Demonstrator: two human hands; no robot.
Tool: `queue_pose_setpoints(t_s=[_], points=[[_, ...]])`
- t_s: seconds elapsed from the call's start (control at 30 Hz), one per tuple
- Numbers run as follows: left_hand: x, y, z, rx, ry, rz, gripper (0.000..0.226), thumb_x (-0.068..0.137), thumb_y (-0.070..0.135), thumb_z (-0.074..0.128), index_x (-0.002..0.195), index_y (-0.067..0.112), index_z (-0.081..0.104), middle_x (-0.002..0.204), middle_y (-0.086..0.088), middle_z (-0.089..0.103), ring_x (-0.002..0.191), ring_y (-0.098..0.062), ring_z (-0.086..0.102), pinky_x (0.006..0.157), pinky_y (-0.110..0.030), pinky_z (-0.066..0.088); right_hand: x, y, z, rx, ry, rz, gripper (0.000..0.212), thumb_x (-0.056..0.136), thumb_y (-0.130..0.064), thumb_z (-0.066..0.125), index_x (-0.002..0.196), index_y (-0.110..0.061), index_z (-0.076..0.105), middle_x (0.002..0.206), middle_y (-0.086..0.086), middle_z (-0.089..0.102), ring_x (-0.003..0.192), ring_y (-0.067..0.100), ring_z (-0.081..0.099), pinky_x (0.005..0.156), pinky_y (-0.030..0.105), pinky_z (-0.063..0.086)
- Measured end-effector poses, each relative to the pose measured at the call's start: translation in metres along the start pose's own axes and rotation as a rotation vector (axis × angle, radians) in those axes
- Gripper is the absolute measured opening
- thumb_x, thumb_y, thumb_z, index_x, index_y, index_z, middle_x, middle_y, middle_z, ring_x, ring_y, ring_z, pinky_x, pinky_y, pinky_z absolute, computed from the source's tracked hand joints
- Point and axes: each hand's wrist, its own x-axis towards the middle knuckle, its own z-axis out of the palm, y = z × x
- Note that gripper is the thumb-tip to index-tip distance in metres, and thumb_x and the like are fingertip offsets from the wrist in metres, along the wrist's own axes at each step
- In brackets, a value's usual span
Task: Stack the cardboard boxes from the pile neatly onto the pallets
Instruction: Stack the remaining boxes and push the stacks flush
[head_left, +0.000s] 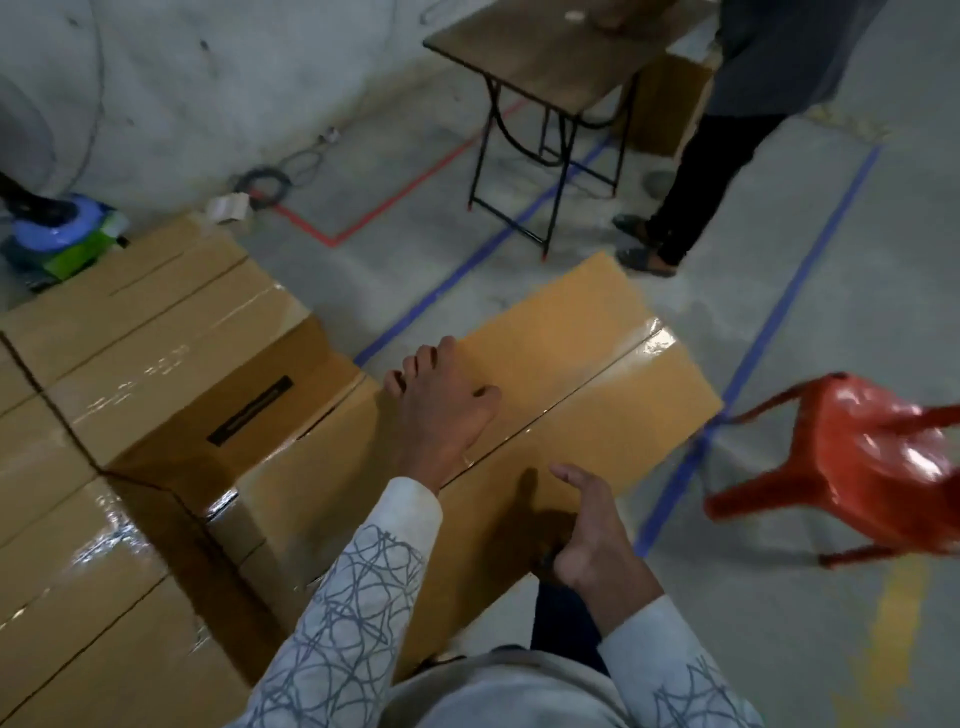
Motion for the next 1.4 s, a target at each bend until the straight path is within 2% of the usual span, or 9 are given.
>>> queue_pose_setpoints(t_s=[0.13,0.23,0.33,0.43,0.57,0.87,1.13,1.27,1.4], points=[[0.072,0.006,-0.018,-0.032,0.159,-0.268,0.078,0.083,0.053,0.064,0.147,0.02,0.037,0.146,-0.008,0.047,0.137,-0.03,0.039,0.115,-0.051,0.023,0.041,-0.105,0.059,-0.198,-0.071,-0.022,0.033,0.083,-0.034,0.076,0.103,-0.01,0.064,0.096,0.017,0.065,0.088,0.036,0.061,0.079,0.047,0.055],[0.098,-0.004,-0.041,-0.194,0.331,-0.52,0.075,0.085,0.049,0.07,0.147,0.016,0.043,0.142,-0.011,0.05,0.134,-0.033,0.041,0.111,-0.049,0.027,0.071,-0.158,0.12,-0.477,-0.136,-0.143,0.088,0.057,-0.045,0.089,0.132,-0.016,0.054,0.125,0.019,0.06,0.102,0.04,0.062,0.064,0.047,0.059],[0.08,-0.021,-0.055,-0.418,0.567,-0.718,0.065,0.089,0.039,0.073,0.146,0.023,0.05,0.135,-0.008,0.055,0.129,-0.032,0.049,0.107,-0.047,0.039,0.089,-0.182,0.188,-0.777,-0.104,-0.387,0.089,0.073,-0.049,0.081,0.143,-0.017,0.037,0.138,0.012,0.04,0.119,0.036,0.049,0.092,0.053,0.055],[0.047,-0.036,-0.068,-0.62,0.786,-0.95,0.057,0.092,0.03,0.074,0.146,0.026,0.055,0.139,-0.006,0.06,0.129,-0.027,0.054,0.103,-0.037,0.042,0.088,-0.173,0.246,-1.074,-0.245,-0.579,0.091,0.081,-0.054,0.073,0.152,-0.023,0.027,0.147,0.007,0.032,0.132,0.036,0.035,0.11,0.059,0.037],[0.009,-0.051,-0.066,-0.794,1.007,-1.146,0.06,0.089,0.042,0.076,0.145,0.033,0.057,0.137,0.002,0.065,0.123,-0.022,0.061,0.109,-0.05,0.048,0.084,-0.138,0.314,-1.393,-0.422,-0.88,0.088,0.085,-0.057,0.071,0.156,-0.029,0.027,0.158,0.004,0.028,0.142,0.036,0.025,0.113,0.062,0.026],[0.018,-0.053,-0.023,-1.082,1.302,-1.267,0.076,0.065,0.08,0.065,0.133,0.046,0.063,0.123,0.015,0.069,0.113,-0.017,0.065,0.106,-0.057,0.048,0.079,-0.079,0.425,-1.853,-0.661,-1.313,0.079,0.09,-0.067,0.06,0.155,-0.028,0.037,0.16,0.007,0.032,0.144,0.037,0.027,0.116,0.053,0.021],[0.06,-0.089,-0.045,-1.068,1.318,-1.545,0.056,0.087,0.056,0.073,0.138,0.037,0.058,0.115,0.005,0.067,0.106,-0.018,0.06,0.091,-0.036,0.038,0.106,-0.033,0.5,-2.041,-0.774,-1.29,0.077,0.09,-0.063,0.062,0.154,-0.03,0.037,0.16,0.003,0.033,0.144,0.035,0.028,0.116,0.055,0.022],[0.087,-0.13,-0.019,-1.304,1.381,-1.717,0.047,0.062,0.074,0.071,0.101,0.051,0.06,0.097,0.007,0.072,0.092,-0.021,0.07,0.091,-0.049,0.055,0.153,-0.014,0.541,-2.202,-0.899,-1.15,0.078,0.09,-0.06,0.065,0.155,-0.027,0.038,0.161,0.004,0.034,0.147,0.036,0.027,0.116,0.06,0.023],[0.132,-0.172,0.04,-1.468,1.495,-1.932,0.041,0.056,0.068,0.077,0.09,0.05,0.063,0.09,-0.003,0.074,0.081,-0.024,0.072,0.089,-0.057,0.057,0.239,0.01,0.579,-2.31,-1.127,-0.948,0.077,0.088,-0.06,0.069,0.152,-0.025,0.045,0.15,0.005,0.046,0.139,0.034,0.042,0.115,0.056,0.036]])
